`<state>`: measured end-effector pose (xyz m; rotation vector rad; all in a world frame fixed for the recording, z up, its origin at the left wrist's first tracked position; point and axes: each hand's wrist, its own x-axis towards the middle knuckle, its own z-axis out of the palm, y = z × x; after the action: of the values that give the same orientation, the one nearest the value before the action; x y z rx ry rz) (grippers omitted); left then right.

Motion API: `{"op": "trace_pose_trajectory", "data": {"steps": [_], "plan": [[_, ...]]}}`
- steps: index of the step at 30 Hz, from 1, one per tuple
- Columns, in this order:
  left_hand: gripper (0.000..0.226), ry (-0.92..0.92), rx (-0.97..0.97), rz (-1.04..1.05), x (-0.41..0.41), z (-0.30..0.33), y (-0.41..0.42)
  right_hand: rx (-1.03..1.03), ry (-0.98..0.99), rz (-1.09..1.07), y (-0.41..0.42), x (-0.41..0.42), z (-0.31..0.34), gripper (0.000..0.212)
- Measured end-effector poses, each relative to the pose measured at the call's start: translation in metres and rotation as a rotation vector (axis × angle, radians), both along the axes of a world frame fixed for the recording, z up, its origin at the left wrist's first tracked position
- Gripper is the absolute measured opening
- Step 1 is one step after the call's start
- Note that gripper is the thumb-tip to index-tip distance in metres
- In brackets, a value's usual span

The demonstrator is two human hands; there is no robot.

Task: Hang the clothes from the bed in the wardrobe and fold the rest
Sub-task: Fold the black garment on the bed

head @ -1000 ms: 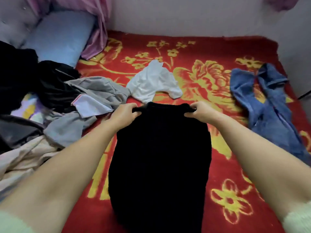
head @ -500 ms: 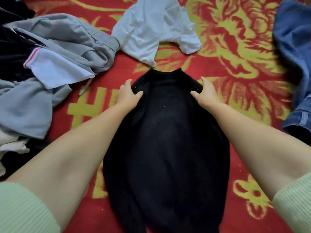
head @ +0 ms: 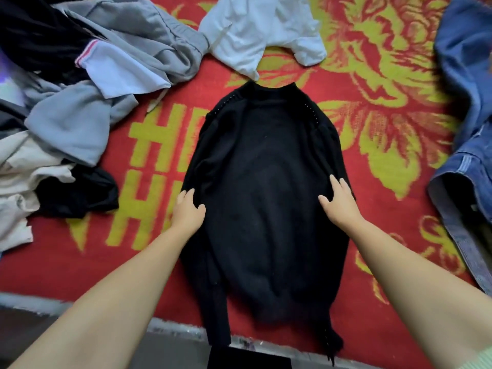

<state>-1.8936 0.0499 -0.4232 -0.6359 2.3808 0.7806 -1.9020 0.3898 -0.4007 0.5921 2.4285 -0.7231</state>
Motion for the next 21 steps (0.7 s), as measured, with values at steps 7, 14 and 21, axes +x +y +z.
{"op": "trace_pose_trajectory", "data": {"steps": [7,14,21], "plan": [[0.055,0.002,-0.014,0.285,0.126,-0.005,0.015,-0.059,0.096,-0.361,-0.004,0.11,-0.012,0.057],[0.033,-0.003,0.208,0.621,0.196,-0.022,0.029,-0.048,-0.175,-0.495,-0.003,0.218,-0.037,0.03],[0.015,0.266,0.324,0.848,0.182,0.011,0.007,-0.228,-0.044,-0.498,0.008,0.206,-0.032,0.014]]}}
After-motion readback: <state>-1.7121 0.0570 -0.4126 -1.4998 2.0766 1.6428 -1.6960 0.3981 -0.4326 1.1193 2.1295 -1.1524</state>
